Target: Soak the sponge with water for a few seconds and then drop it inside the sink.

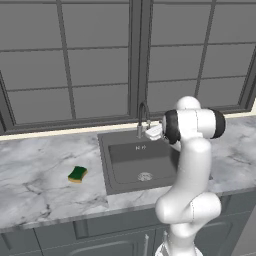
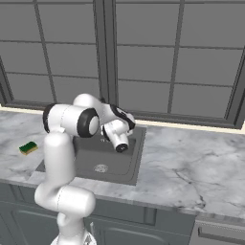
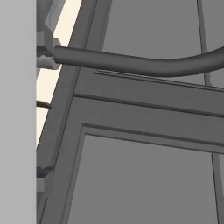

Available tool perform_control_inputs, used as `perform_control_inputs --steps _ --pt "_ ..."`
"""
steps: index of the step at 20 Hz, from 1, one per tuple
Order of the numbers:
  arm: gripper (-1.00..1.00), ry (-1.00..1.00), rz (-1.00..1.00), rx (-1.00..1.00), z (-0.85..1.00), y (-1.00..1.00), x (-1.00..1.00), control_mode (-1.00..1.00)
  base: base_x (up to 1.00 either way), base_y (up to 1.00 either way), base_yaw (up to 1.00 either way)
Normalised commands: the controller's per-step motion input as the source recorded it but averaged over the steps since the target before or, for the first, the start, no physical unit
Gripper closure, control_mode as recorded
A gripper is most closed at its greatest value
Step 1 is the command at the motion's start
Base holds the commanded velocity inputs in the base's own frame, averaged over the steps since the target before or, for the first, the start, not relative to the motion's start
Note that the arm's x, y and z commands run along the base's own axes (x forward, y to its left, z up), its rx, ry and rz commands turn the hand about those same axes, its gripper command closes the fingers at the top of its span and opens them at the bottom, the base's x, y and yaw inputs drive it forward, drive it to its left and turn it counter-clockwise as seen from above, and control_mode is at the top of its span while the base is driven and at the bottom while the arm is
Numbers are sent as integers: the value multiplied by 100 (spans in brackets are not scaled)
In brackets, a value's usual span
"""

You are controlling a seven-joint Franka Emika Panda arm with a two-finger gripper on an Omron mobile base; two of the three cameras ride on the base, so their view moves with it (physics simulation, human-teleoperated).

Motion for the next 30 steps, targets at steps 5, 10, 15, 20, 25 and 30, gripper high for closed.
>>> perform_control_inputs --steps 5,10,15,20,25,30 --pt "-100 0 -2 0 -9 0 33 -100 0 0 0" --pt "-100 0 -1 0 -17 -2 21 -100 0 0 0" --pt "-100 0 -1 0 -11 0 26 -100 0 0 0" --pt "-100 0 -4 0 0 0 31 -100 0 0 0" --pt "-100 0 -5 0 -13 -3 29 -100 0 0 0" --pt "-100 0 -4 2 -30 -15 15 -100 0 0 0"
